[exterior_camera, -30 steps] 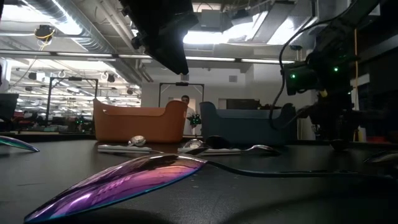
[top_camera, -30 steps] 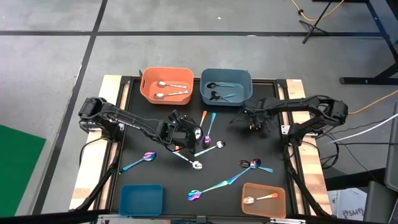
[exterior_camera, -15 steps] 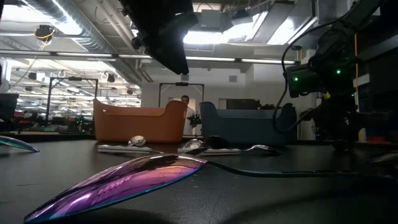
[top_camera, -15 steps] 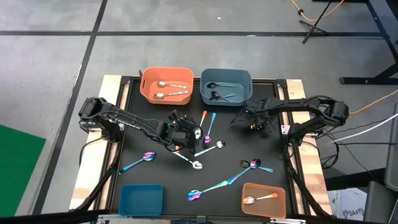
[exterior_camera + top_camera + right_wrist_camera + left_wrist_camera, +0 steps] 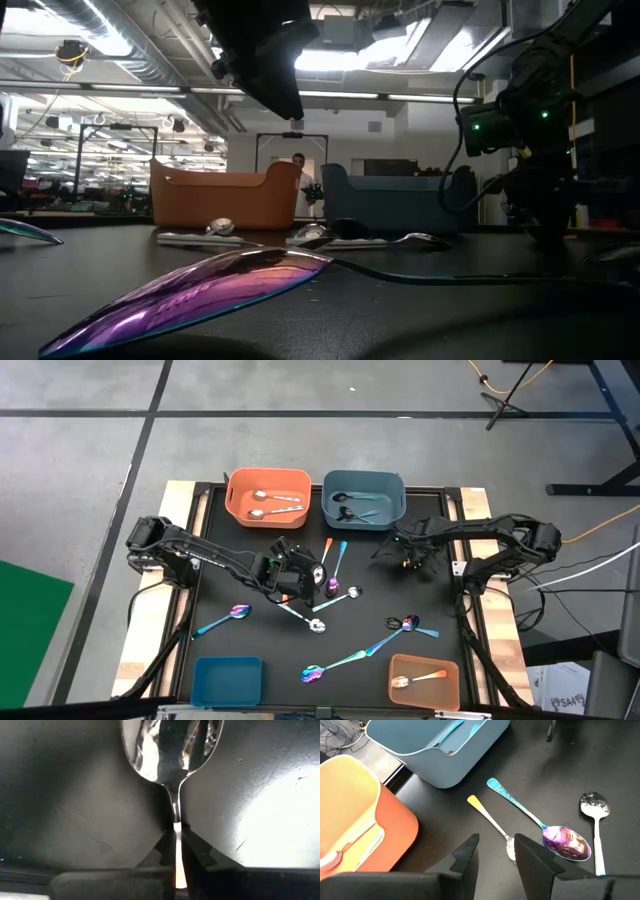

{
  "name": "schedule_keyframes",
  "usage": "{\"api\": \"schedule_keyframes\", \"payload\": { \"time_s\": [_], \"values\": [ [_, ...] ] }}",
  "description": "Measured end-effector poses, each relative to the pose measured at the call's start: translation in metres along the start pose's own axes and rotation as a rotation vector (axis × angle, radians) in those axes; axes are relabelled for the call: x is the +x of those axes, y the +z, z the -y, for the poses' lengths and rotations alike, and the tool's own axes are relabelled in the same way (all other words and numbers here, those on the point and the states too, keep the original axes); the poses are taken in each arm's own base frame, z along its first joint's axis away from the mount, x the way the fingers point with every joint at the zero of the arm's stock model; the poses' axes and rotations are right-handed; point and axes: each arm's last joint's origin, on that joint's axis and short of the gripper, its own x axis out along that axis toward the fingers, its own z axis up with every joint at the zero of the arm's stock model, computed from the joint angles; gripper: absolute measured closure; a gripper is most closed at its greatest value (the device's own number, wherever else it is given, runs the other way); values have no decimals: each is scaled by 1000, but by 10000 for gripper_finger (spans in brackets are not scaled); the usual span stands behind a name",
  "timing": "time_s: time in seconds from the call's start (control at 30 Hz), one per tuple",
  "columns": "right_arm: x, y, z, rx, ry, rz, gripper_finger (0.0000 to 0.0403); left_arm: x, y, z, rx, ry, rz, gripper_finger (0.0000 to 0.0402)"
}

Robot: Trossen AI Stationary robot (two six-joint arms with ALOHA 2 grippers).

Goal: Sort silverware by color (type)
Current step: Put the orange spoon into the bottom orange bin

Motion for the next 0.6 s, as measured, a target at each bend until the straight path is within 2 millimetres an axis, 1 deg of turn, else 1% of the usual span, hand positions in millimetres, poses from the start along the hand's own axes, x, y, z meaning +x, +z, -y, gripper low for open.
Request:
{"api": "schedule_keyframes", "payload": {
  "time_s": [0.27, 0.4, 0.6],
  "values": [
    [-1, 0, -1, -2, 14, -2, 400, 0, 0, 0, 0, 0, 0, 284],
    [-4, 0, 2, 1, 29, 12, 401, 0, 0, 0, 0, 0, 0, 284],
    [-18, 6, 10, 124, 101, 156, 401, 0, 0, 0, 0, 0, 0, 284]
  ]
}}
